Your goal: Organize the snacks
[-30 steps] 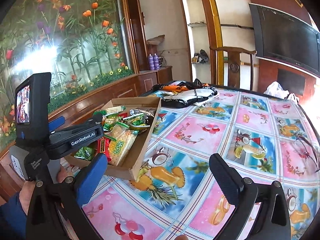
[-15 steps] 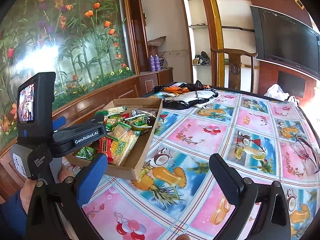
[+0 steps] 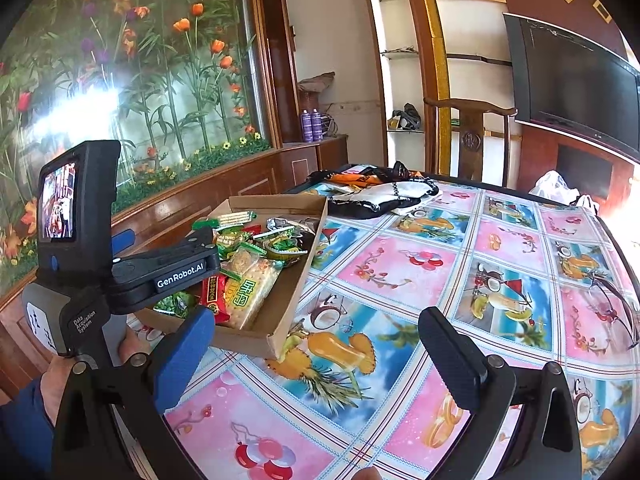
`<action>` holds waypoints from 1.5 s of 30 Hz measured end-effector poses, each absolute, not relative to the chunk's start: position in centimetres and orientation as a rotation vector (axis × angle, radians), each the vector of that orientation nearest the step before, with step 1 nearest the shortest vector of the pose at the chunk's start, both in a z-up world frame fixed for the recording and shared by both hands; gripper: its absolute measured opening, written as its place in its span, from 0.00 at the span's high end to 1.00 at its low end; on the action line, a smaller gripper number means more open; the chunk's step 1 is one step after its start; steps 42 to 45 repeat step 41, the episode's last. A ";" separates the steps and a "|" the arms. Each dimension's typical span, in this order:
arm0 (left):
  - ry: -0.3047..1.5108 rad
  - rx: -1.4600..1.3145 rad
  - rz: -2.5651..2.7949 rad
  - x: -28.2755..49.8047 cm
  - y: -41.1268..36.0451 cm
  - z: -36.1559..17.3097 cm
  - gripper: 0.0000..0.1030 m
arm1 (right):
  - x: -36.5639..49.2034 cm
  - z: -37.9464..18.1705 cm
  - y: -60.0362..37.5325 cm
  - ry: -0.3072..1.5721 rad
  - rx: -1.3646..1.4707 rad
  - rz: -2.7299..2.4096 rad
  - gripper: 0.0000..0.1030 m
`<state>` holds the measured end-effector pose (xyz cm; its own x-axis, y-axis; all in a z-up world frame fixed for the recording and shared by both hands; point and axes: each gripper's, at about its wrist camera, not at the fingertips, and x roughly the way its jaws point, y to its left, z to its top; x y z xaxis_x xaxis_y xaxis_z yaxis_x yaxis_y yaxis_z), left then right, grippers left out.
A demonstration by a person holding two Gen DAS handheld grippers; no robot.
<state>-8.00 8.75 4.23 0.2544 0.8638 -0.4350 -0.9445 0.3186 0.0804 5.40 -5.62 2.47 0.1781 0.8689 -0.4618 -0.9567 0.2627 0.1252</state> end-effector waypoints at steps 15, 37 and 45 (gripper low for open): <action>0.454 -0.191 1.235 -7.7 8.4 4.3 0.00 | 5.4 2.4 -5.6 0.501 -0.212 1.305 0.00; 0.452 -0.206 1.195 -8.4 8.6 4.5 0.00 | 5.6 2.2 -5.5 0.513 -0.224 1.299 0.00; 0.466 -0.215 1.191 -8.4 8.7 4.4 0.00 | 5.8 2.3 -5.7 0.512 -0.222 1.286 0.00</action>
